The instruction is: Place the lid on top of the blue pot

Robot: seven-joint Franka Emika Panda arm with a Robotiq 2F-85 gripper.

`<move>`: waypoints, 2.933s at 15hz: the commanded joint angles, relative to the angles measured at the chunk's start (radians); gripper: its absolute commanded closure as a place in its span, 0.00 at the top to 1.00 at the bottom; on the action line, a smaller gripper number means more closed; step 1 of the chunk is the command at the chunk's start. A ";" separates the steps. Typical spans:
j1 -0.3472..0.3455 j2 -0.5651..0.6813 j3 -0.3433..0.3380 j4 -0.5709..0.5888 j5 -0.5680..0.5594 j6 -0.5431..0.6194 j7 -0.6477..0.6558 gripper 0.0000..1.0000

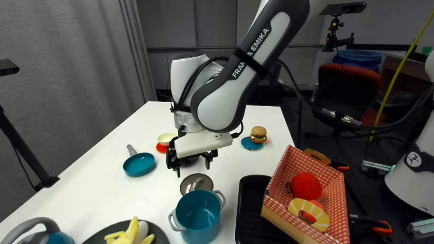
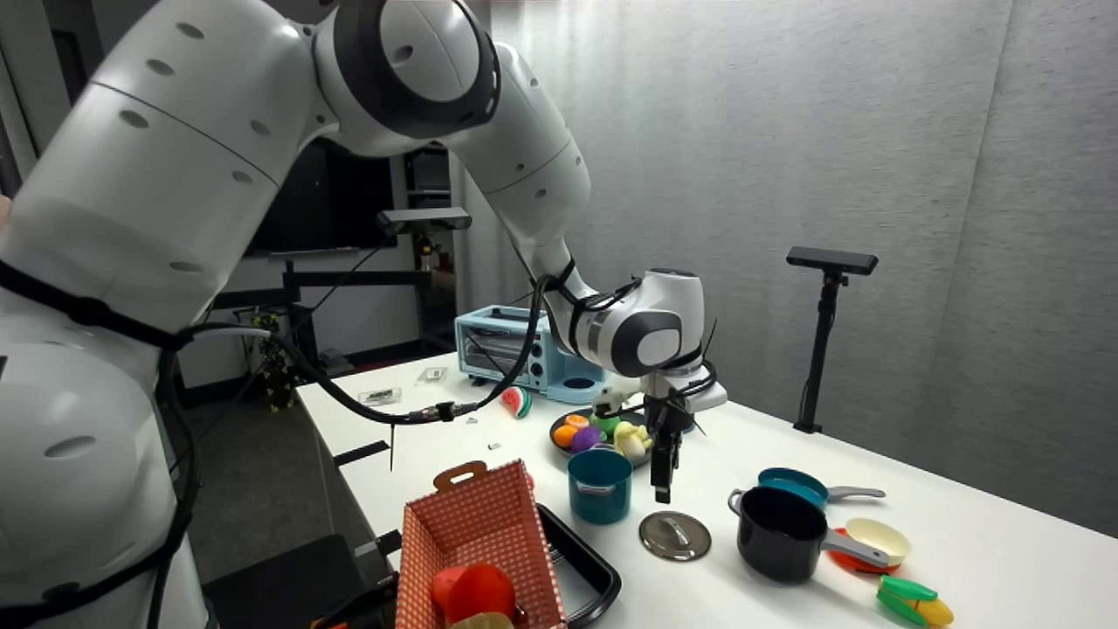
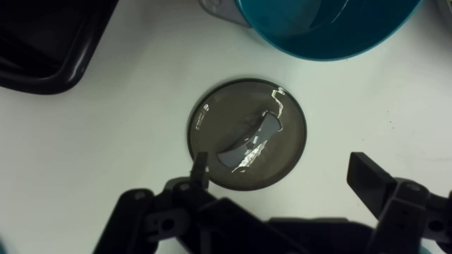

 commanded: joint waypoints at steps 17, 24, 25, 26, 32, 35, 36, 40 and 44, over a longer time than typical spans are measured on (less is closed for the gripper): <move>-0.077 0.152 0.029 0.095 0.239 0.044 -0.029 1.00; -0.076 0.186 0.032 0.140 0.237 0.036 -0.028 0.90; -0.076 0.190 0.032 0.145 0.236 0.036 -0.027 0.89; -0.075 0.194 0.032 0.150 0.236 0.036 -0.027 0.88; -0.081 0.220 0.035 0.170 0.237 0.038 -0.035 0.77; -0.084 0.226 0.038 0.172 0.241 0.040 -0.037 0.54; -0.089 0.225 0.038 0.170 0.240 0.040 -0.043 0.45; -0.092 0.221 0.035 0.178 0.238 0.037 -0.043 0.17; -0.087 0.222 0.032 0.185 0.233 0.031 -0.039 0.04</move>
